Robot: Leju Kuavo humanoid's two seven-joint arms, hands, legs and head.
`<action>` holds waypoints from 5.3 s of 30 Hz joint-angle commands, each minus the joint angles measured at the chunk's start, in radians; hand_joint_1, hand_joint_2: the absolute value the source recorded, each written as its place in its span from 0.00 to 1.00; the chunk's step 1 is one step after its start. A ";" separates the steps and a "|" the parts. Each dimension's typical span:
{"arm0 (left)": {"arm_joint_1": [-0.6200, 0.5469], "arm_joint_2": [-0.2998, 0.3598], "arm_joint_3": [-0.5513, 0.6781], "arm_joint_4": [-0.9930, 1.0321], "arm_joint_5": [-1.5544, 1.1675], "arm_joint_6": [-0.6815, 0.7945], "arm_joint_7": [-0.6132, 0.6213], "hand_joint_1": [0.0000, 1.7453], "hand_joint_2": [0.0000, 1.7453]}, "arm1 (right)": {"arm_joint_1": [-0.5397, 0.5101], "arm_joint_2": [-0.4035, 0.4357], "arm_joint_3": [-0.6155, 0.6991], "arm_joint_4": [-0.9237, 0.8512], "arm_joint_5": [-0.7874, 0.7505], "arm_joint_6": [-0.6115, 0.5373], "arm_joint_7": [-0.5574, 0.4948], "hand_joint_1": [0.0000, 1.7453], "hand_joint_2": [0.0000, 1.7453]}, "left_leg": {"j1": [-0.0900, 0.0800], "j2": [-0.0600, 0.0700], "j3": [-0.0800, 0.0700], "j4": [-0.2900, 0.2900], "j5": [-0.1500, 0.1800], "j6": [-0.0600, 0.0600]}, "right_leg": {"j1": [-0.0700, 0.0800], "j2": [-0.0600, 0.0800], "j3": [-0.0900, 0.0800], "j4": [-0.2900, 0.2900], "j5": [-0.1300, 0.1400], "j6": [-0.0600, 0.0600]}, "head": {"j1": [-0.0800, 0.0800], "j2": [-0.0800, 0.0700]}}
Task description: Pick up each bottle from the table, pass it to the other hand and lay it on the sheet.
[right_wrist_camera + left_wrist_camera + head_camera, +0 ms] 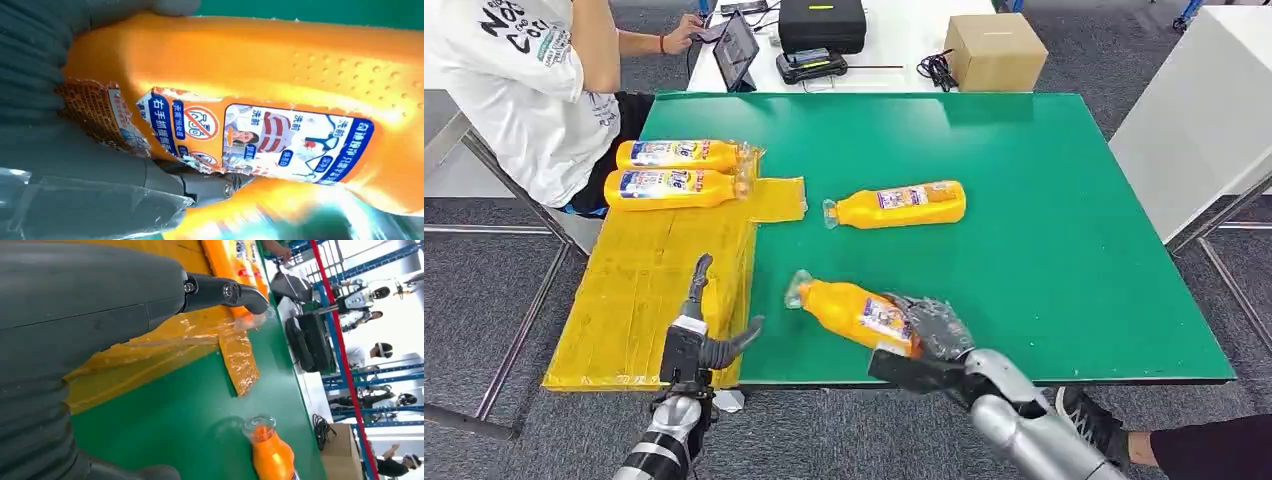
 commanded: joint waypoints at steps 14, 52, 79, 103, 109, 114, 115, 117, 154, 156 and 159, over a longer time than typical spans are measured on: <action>0.068 -0.026 0.011 -0.273 0.206 -0.217 0.177 0.00 1.00 | 0.306 0.390 -0.496 -0.270 0.085 -0.368 -0.284 1.00 1.00 | -0.001 0.002 0.004 -0.001 -0.002 -0.001 | -0.002 0.001 0.003 -0.001 -0.004 -0.001 | 0.001 0.000; 0.128 0.041 -0.235 -0.326 0.458 -0.463 0.353 0.00 1.00 | 0.176 0.464 -0.252 0.279 0.062 -0.397 -0.373 1.00 1.00 | 0.000 0.004 0.006 -0.002 -0.004 -0.002 | -0.001 0.003 0.005 -0.002 -0.004 -0.001 | 0.001 0.000; 0.095 0.038 -0.310 -0.246 0.502 -0.582 0.393 0.00 1.00 | 0.045 0.544 -0.122 0.529 0.078 -0.296 -0.386 1.00 1.00 | -0.001 0.003 0.002 -0.002 -0.002 -0.002 | -0.002 0.002 0.002 -0.001 -0.003 -0.001 | 0.001 0.000; 0.032 0.023 -0.300 -0.170 0.544 -0.591 0.377 0.00 1.00 | -0.027 0.540 0.086 0.714 0.036 -0.166 -0.427 1.00 1.00 | 0.000 -0.001 0.004 -0.001 -0.002 -0.002 | -0.001 -0.002 0.005 -0.001 -0.005 -0.001 | 0.000 0.000; 0.043 0.017 -0.284 -0.194 0.557 -0.586 0.354 0.01 1.00 | -0.029 0.539 0.091 0.712 0.033 -0.160 -0.422 1.00 1.00 | 0.000 -0.001 0.004 -0.001 -0.002 -0.002 | -0.001 -0.002 0.004 -0.001 -0.005 -0.001 | 0.001 0.000; 0.041 0.017 -0.271 -0.227 0.568 -0.587 0.338 1.00 1.00 | -0.032 0.539 0.091 0.710 0.027 -0.151 -0.418 1.00 1.00 | 0.000 0.000 0.001 -0.001 -0.001 -0.001 | -0.002 -0.002 0.000 -0.001 -0.004 0.000 | 0.001 0.000; 0.041 0.017 -0.271 -0.227 0.568 -0.587 0.338 1.00 1.00 | -0.032 0.539 0.091 0.710 0.027 -0.151 -0.418 1.00 1.00 | 0.000 -0.001 0.004 -0.001 -0.002 -0.002 | -0.001 -0.003 0.004 -0.001 -0.005 -0.001 | 0.000 0.000; 0.041 0.017 -0.271 -0.227 0.568 -0.587 0.338 1.00 1.00 | -0.032 0.539 0.091 0.710 0.027 -0.151 -0.418 1.00 1.00 | 0.000 0.000 0.000 -0.001 0.000 -0.001 | -0.002 -0.002 0.000 -0.001 -0.004 0.000 | 0.001 0.000; -0.007 0.019 -0.093 -0.422 0.520 -0.343 0.264 1.00 1.00 | 0.142 0.484 -0.116 0.020 -0.017 -0.298 -0.353 0.00 0.00 | -0.001 0.001 0.000 0.000 -0.001 -0.001 | -0.002 0.000 -0.001 0.000 -0.004 0.000 | 0.001 0.000; -0.015 0.014 -0.087 -0.400 0.519 -0.334 0.264 1.00 1.00 | 0.140 0.487 -0.109 0.028 -0.013 -0.301 -0.350 0.00 0.00 | -0.001 0.001 0.001 -0.001 -0.001 -0.001 | -0.002 0.000 0.000 0.000 -0.004 0.000 | 0.001 0.000; -0.021 0.012 -0.083 -0.387 0.503 -0.315 0.253 1.00 1.00 | 0.134 0.491 -0.100 0.044 -0.017 -0.305 -0.352 0.00 0.00 | 0.000 0.001 0.004 -0.001 -0.002 -0.002 | -0.002 0.000 0.003 -0.001 -0.005 -0.001 | 0.001 0.000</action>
